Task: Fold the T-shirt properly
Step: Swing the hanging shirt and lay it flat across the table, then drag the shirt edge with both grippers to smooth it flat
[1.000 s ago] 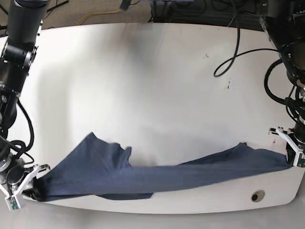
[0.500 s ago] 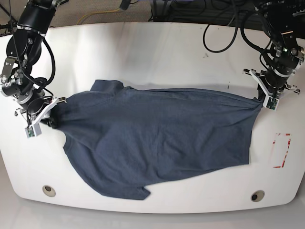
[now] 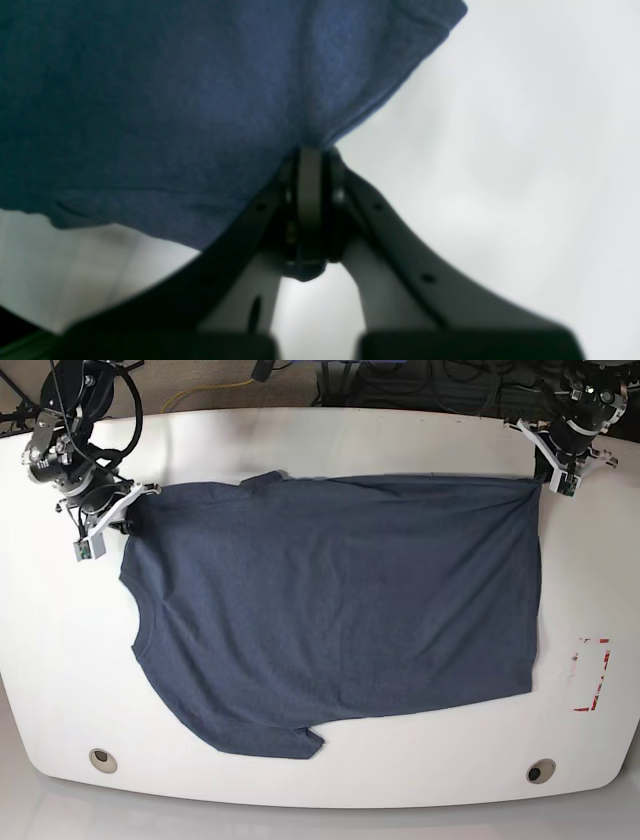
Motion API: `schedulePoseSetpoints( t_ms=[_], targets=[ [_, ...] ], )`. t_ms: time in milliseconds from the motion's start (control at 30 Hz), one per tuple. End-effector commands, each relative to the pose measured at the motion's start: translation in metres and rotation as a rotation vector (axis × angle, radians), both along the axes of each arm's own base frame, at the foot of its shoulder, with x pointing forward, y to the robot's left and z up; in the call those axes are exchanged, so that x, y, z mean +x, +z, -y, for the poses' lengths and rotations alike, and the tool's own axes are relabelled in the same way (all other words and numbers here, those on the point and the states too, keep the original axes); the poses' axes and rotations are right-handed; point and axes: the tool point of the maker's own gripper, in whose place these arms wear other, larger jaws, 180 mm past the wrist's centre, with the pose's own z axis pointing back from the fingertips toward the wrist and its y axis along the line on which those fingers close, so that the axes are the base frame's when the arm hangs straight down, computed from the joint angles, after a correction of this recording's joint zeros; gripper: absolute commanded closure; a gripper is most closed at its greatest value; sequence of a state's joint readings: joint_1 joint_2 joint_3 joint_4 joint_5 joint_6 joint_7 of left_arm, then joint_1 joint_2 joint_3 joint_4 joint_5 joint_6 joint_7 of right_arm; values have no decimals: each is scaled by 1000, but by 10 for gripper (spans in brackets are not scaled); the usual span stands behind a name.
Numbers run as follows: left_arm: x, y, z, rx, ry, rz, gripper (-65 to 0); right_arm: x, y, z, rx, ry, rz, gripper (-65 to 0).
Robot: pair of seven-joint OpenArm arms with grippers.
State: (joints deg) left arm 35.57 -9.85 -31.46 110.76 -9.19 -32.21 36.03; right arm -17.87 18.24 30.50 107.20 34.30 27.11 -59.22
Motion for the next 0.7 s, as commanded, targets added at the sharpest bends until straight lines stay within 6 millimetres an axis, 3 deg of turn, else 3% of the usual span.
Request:
schedulePoseSetpoints(
  t_ms=[0, 200, 400, 667],
  targets=[
    [-6, 3, -14, 8, 44, 13, 0, 2, 8, 1, -5, 4, 34, 0],
    [-18, 6, -21, 3, 44, 9, 0, -5, 4, -2, 2, 9, 15, 0],
    [-4, 15, -25, 10, 45, 56, 0, -5, 3, -3, 6, 8, 13, 0],
    [-5, 18, -32, 22, 63, 62, 0, -14, -6, -7, 13, 8, -34, 0]
  ],
)
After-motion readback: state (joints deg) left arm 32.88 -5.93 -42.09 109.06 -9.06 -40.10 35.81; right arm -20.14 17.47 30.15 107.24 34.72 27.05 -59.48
